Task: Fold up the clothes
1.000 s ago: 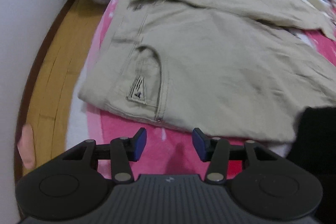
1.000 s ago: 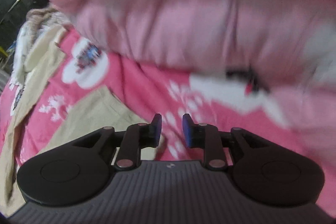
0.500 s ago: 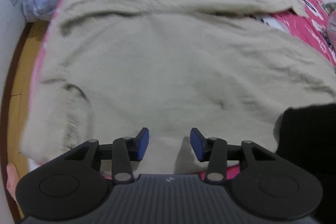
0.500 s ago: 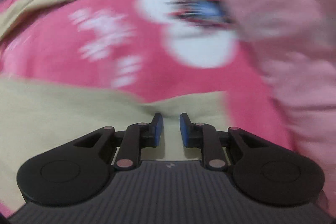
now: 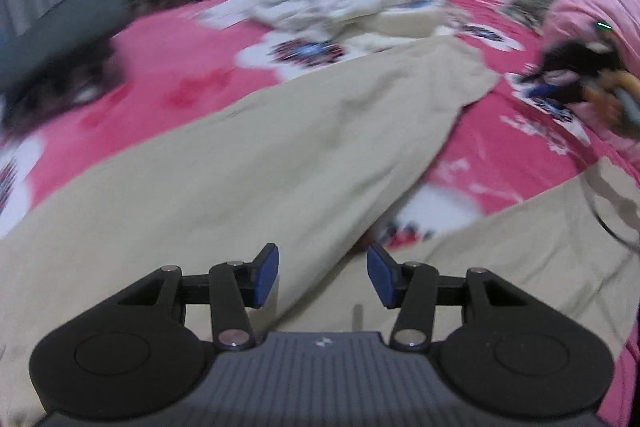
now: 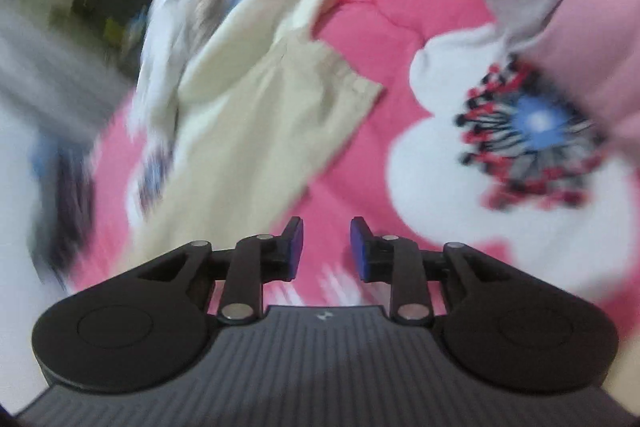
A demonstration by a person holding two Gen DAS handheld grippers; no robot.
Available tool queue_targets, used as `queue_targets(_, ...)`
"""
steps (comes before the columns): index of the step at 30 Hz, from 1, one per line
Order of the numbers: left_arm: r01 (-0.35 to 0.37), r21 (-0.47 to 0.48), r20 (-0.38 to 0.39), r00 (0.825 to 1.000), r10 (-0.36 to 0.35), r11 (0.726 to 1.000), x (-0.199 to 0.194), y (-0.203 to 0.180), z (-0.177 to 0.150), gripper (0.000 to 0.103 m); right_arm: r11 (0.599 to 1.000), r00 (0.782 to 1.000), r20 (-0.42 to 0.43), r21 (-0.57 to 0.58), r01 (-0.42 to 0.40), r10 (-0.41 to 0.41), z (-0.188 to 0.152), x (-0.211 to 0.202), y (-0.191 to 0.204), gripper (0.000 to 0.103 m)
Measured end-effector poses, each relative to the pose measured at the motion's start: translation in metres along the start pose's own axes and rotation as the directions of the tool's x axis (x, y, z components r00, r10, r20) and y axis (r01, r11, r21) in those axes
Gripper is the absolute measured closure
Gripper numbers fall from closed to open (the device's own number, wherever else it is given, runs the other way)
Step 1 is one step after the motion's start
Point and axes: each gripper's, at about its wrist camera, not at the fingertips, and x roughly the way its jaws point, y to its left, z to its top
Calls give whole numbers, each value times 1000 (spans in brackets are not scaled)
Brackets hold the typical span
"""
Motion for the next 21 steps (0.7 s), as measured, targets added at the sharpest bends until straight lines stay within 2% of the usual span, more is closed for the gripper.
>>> queue_targets(4,29,26,-6,1000,-29,999,25,-15,5,52,971,999,39,237,-14,5,27,48,-23,74)
queue_targets(7,28,66,-35,999,-26,997,38,-16,-2,52,951,993,107,301,-73,42,35,64,-29,73)
queue_targets(8,33,66,-51,998,-29,997,43,-15,-4,52,958,992,122,279,-70,37,37,66,-25,80)
queue_targets(9,39,64,-65,997,-35,997,46,-13,-6,52,971,990,137,235,-47,15,38,66,-19,100)
queue_targets(13,76,29,-94,993,-73,997,50,1,-6,52,997,964,264,78,0,-21,40,49,2,101)
queue_targets(14,82,27,-101,992,-79,996,50,3,-6,52,998,960,276,27,50,-56,40,49,7,101)
queue_targets(16,94,25,-115,989,-90,995,54,5,-5,51,973,943,284,-96,208,-174,39,58,17,101)
queue_targets(18,104,23,-129,987,-100,994,57,7,-4,51,933,929,271,-187,309,-253,39,72,19,97)
queue_targets(20,114,15,-137,984,-111,993,57,9,-2,51,918,910,296,-180,353,-291,42,73,19,90)
queue_targets(21,119,9,-141,983,-116,993,57,10,-2,51,913,890,330,-148,380,-316,45,68,19,86)
